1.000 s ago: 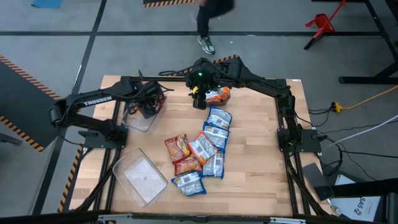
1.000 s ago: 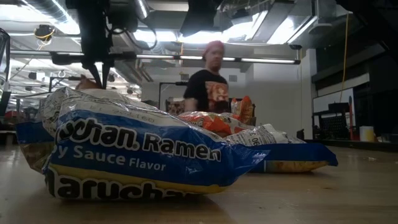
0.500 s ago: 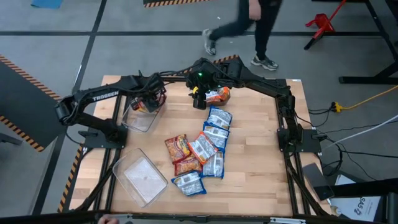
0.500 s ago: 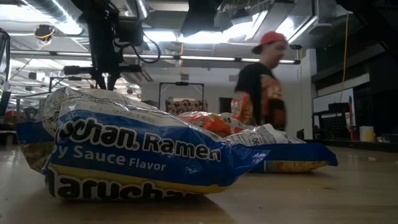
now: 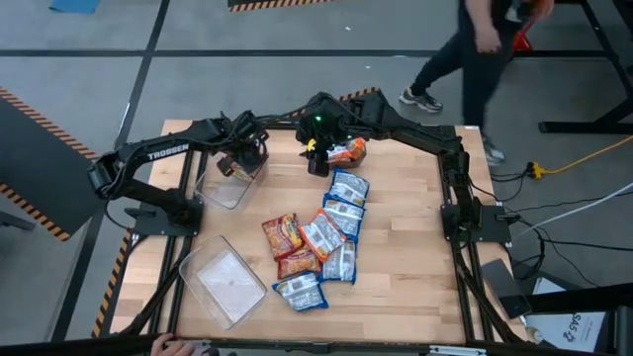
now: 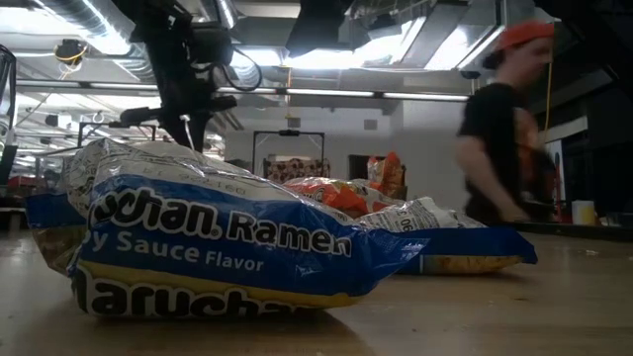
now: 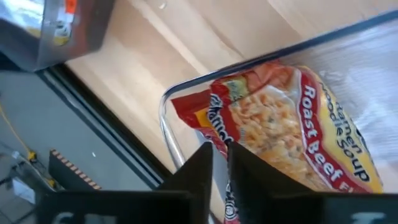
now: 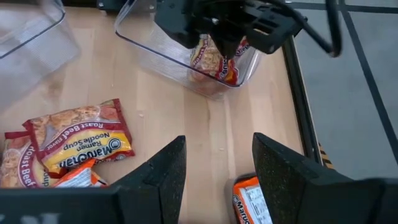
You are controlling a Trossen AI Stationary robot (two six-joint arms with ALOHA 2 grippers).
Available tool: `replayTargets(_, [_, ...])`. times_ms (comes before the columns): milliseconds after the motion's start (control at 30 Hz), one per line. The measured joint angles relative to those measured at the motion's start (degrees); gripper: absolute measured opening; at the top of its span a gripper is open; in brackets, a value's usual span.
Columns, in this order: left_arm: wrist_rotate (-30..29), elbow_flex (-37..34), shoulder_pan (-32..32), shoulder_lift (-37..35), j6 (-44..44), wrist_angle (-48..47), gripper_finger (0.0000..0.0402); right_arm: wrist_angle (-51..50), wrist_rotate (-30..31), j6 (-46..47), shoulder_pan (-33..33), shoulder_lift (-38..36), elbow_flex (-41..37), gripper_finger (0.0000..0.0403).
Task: Sort Maruchan noodles
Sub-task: Put the top red noodle pack into the top transparent bin, then put the orange noodle pack into the black bin
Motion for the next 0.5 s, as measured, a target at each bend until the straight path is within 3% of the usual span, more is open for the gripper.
replayTargets(267, [0.13,0.0,0.35,0.0,-4.66,0.86,0.0116,-0.02,0.02,0.0,0.0,0.0,0.0,0.017])
replayTargets(500, [-4.09,0.0,2.69,-0.06,-14.85,5.2,0.013,-0.03,-0.03,0.0,-0.01,0.0,0.0,0.017])
